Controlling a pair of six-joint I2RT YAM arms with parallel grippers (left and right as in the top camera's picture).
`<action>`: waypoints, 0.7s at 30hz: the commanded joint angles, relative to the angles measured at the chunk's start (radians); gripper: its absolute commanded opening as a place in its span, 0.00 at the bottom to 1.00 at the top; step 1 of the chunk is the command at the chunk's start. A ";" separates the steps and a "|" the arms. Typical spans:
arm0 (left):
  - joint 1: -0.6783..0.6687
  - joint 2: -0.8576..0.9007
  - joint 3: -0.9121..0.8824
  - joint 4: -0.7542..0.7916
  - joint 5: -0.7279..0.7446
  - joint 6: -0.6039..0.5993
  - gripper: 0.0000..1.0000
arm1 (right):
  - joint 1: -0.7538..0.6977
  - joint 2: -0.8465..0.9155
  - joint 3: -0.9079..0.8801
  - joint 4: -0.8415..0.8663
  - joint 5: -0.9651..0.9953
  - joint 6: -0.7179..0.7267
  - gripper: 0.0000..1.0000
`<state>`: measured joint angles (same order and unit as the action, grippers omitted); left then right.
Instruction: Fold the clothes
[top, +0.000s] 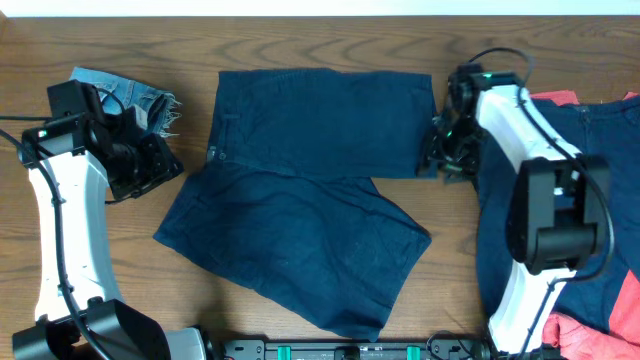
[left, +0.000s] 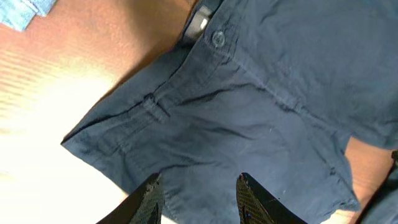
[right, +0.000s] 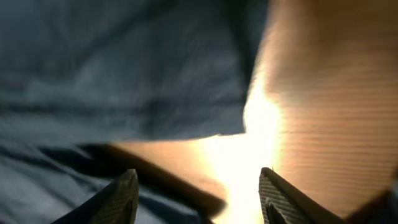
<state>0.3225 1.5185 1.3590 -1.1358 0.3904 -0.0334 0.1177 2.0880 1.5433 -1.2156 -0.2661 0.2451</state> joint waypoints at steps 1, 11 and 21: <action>0.001 -0.009 0.014 -0.011 -0.022 0.031 0.40 | 0.041 0.016 -0.009 0.005 0.013 -0.066 0.61; 0.000 -0.009 0.014 -0.011 -0.021 0.030 0.40 | 0.019 0.024 -0.010 0.245 0.112 0.077 0.72; -0.041 -0.009 0.014 0.000 -0.022 0.032 0.40 | 0.032 0.102 -0.023 0.418 0.117 0.084 0.06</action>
<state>0.3008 1.5185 1.3590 -1.1389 0.3779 -0.0212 0.1410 2.1334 1.5360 -0.7963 -0.1608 0.3145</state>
